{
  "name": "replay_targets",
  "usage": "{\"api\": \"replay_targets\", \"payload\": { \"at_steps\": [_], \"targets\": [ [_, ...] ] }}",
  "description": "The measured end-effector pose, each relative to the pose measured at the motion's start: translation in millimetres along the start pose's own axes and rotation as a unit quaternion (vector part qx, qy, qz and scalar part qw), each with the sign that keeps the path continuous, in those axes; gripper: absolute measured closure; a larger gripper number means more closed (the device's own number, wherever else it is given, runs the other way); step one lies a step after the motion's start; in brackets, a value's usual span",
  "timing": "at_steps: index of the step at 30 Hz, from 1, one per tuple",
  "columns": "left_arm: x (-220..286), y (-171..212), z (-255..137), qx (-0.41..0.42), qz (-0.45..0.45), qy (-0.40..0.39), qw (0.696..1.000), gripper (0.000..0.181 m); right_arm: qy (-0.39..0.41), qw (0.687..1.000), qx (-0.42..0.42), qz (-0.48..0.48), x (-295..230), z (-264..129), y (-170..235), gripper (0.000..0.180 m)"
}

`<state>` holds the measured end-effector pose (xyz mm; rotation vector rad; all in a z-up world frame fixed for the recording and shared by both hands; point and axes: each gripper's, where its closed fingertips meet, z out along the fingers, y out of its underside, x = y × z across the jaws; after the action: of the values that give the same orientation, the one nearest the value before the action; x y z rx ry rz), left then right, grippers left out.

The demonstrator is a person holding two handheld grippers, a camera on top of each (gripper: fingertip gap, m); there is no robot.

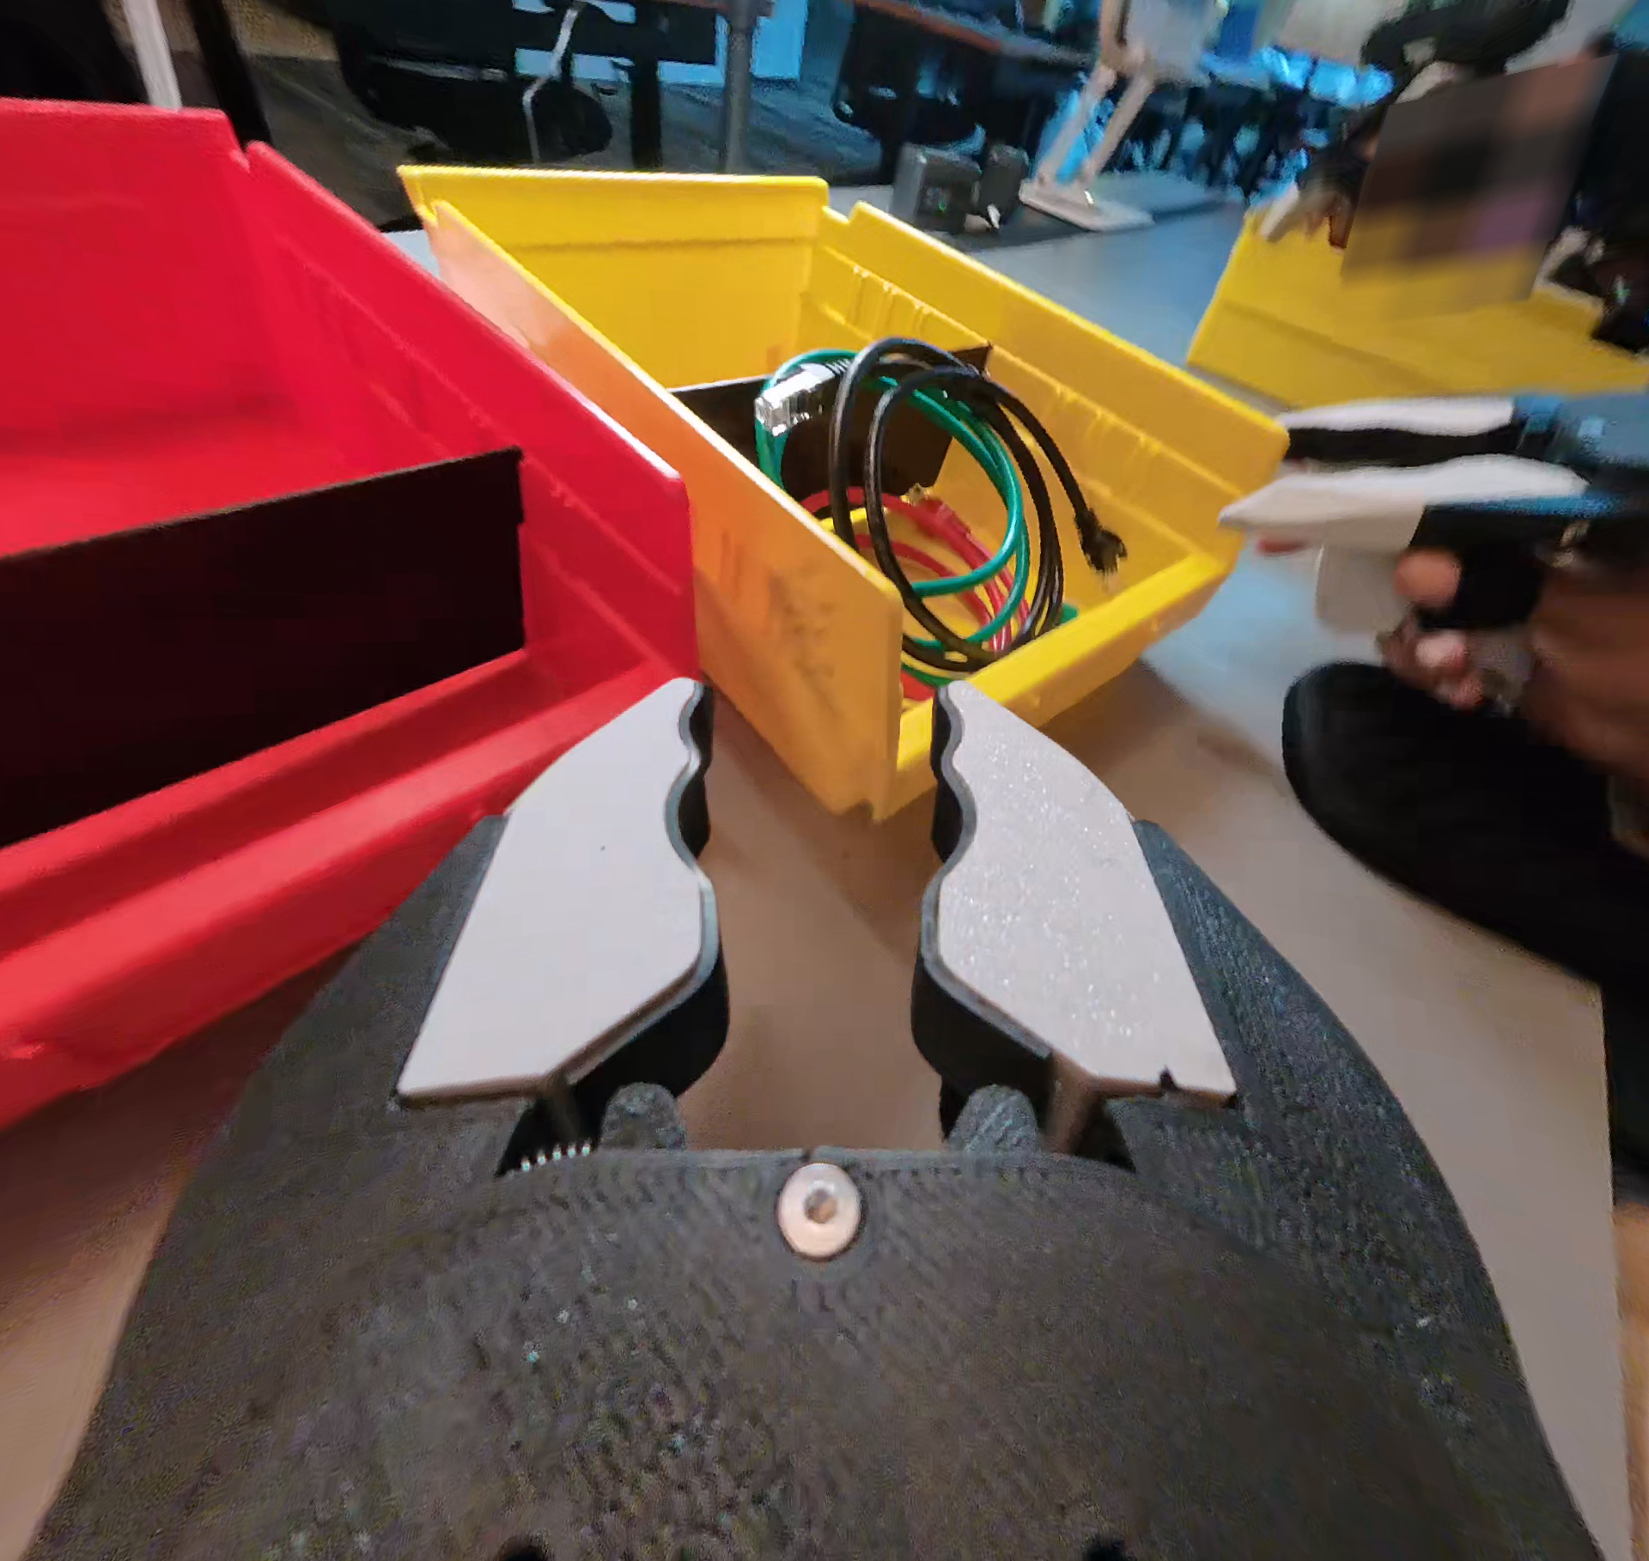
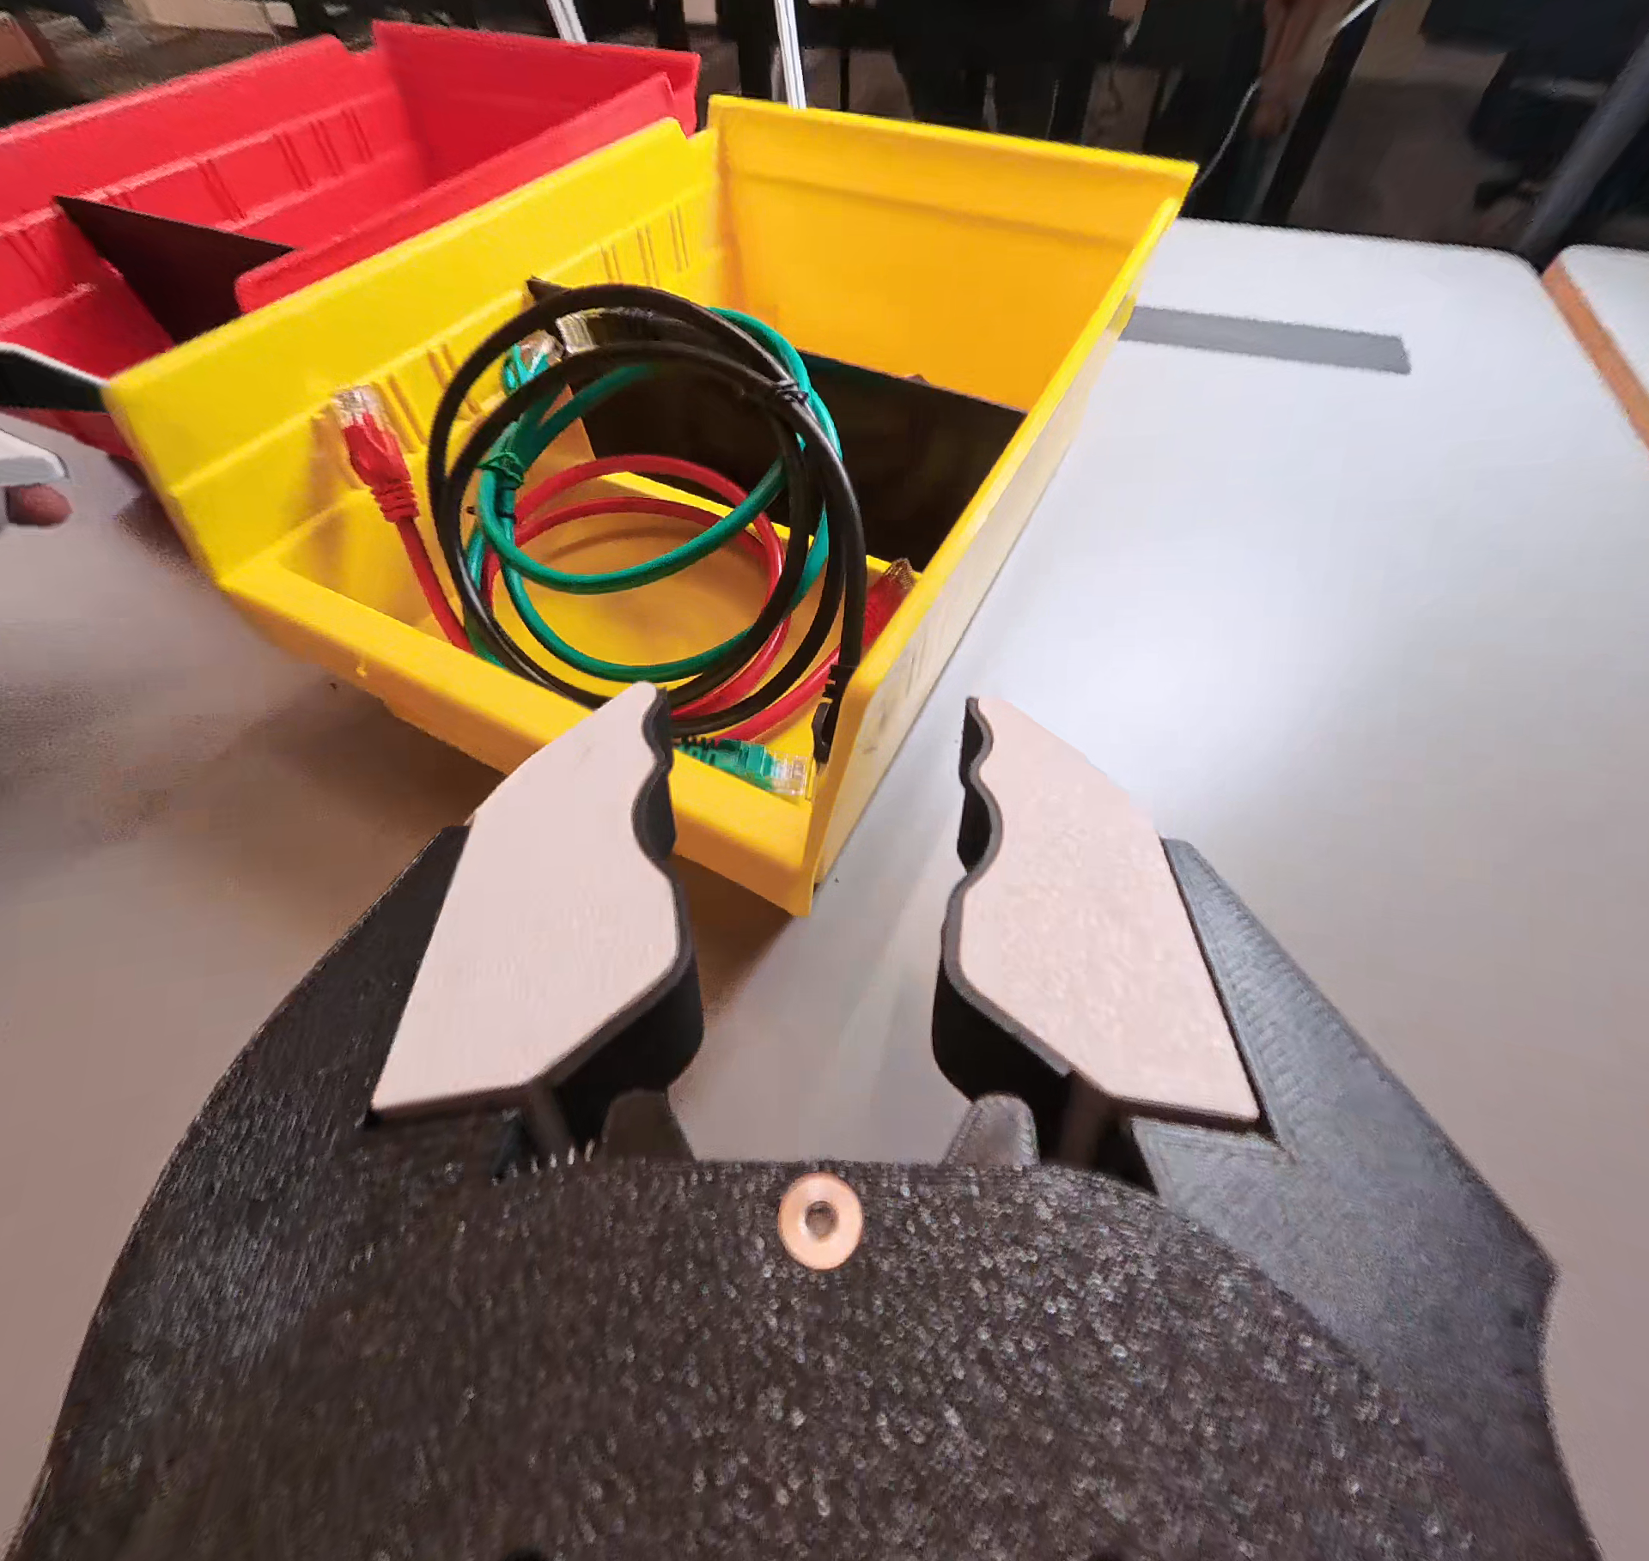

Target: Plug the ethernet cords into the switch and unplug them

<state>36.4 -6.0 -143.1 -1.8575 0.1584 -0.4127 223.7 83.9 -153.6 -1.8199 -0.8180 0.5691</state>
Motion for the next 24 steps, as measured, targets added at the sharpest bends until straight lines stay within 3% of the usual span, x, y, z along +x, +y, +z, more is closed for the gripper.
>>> {"api": "replay_targets", "payload": {
  "at_steps": [5, 8, 10, 15, 18, 24],
  "targets": [
    [-1, 1, 41, 0.013, -0.038, -0.032, 0.999, 0.134, 0.005, 0.999, -0.028, 0.026, 5, 26, 2, 0.132],
    [-1, 7, 58, -0.016, -0.017, -0.044, 0.999, 0.148, 0.023, 0.999, -0.022, 0.036, 12, 31, 0, 0.151],
    [-6, 5, 61, -0.019, -0.001, -0.068, 0.997, 0.153, 0.024, 0.999, -0.018, 0.044, 16, 30, -2, 0.162],
    [-3, -2, 54, -0.021, 0.043, -0.085, 0.995, 0.157, 0.032, 0.999, -0.010, 0.005, 12, 18, -10, 0.164],
    [6, -27, 40, 0.002, 0.071, -0.092, 0.993, 0.157, 0.041, 0.999, 0.023, -0.015, 8, 3, -41, 0.165],
    [2, -120, -22, 0.057, 0.111, -0.131, 0.983, 0.158, -0.003, 0.993, 0.100, -0.062, -33, -19, -151, 0.162]
  ]
}}
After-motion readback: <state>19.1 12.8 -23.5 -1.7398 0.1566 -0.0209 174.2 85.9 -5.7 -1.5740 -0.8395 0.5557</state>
